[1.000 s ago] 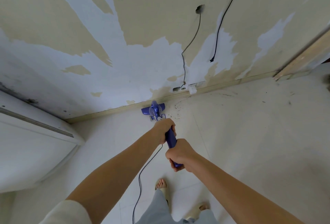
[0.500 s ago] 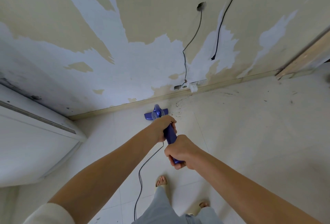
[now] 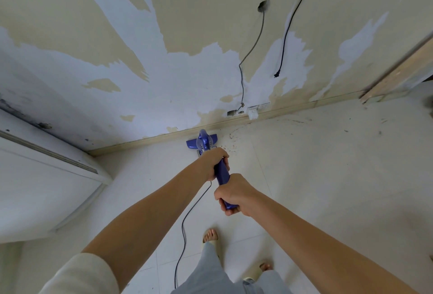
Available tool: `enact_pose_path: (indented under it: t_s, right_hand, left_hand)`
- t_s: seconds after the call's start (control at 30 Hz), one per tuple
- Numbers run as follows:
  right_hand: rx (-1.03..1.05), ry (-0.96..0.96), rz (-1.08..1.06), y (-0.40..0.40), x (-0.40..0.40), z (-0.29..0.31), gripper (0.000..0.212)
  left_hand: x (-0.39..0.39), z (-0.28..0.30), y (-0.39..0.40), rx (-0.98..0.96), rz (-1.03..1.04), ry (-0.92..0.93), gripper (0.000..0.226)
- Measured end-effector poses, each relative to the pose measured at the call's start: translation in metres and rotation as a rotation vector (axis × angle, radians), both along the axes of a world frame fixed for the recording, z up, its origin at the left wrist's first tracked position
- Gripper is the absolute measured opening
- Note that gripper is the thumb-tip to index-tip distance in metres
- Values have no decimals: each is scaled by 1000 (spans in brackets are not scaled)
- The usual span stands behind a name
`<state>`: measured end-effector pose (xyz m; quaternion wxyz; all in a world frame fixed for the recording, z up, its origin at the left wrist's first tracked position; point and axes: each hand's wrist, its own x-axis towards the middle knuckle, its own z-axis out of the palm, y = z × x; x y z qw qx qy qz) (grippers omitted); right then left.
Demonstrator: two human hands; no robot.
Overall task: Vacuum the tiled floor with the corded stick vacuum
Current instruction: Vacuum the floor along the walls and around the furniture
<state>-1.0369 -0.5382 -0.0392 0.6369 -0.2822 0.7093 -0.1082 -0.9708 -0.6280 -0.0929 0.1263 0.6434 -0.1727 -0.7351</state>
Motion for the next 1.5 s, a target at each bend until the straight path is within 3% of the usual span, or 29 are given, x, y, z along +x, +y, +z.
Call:
enact_pose_path:
  t_s: [0.43, 0.57, 0.73, 1.03, 1.5]
  right_hand:
    - [-23, 30, 10, -13, -3, -12, 13]
    - [-14, -43, 1, -3, 8, -10, 15]
    - [-5, -180, -21, 7, 35, 0, 16]
    - [14, -201, -129, -5, 87, -7, 16]
    - [4, -156, -70, -9, 62, -11, 11]
  left_hand:
    - [-6, -6, -14, -72, -118, -124, 9]
    - [3, -10, -7, -108, -127, -208, 11]
    - [38, -6, -1, -77, -59, -176, 11]
    - [80, -7, -13, -84, -110, -170, 15]
    - [59, -17, -17, -109, -143, -177, 10]
